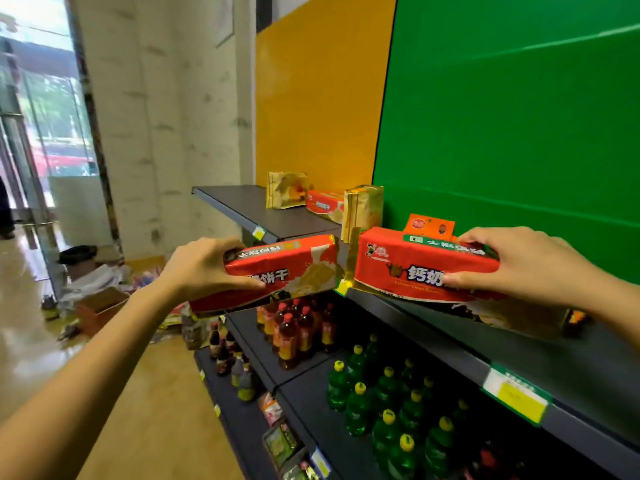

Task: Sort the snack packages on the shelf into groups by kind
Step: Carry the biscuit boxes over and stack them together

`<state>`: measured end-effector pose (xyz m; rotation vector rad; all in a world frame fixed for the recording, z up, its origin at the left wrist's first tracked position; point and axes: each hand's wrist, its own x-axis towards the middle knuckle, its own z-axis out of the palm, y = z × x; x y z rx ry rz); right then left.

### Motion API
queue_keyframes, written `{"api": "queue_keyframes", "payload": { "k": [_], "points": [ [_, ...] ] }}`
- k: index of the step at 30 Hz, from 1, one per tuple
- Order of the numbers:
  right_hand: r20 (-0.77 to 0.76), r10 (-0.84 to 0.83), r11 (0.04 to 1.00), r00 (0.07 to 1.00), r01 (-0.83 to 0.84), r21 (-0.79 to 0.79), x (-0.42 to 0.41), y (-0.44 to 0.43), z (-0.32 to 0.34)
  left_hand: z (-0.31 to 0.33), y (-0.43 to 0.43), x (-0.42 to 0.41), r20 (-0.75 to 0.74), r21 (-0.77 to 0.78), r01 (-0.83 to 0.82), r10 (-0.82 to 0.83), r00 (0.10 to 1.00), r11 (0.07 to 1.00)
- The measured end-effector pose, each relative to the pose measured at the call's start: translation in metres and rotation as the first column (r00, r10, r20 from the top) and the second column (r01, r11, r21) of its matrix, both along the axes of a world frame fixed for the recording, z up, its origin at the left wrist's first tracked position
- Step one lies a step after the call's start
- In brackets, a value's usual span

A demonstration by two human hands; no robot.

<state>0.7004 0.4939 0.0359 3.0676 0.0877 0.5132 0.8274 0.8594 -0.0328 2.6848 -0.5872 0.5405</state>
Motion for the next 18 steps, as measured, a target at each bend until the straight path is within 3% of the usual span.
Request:
{"api": "queue_keyframes", "payload": {
  "k": [10,18],
  "points": [
    [0.014,-0.049,0.998,0.999,0.049,0.048,0.122,0.092,0.001,0.005,0.084,0.12,0.04,0.042,0.019,-0.02,0.999,0.999],
    [0.03,-0.184,0.981,0.983,0.181,0.069,0.201,0.135,0.015,0.018,0.105,0.22,0.076,0.033,0.079,-0.081,0.994,0.996]
  ]
}}
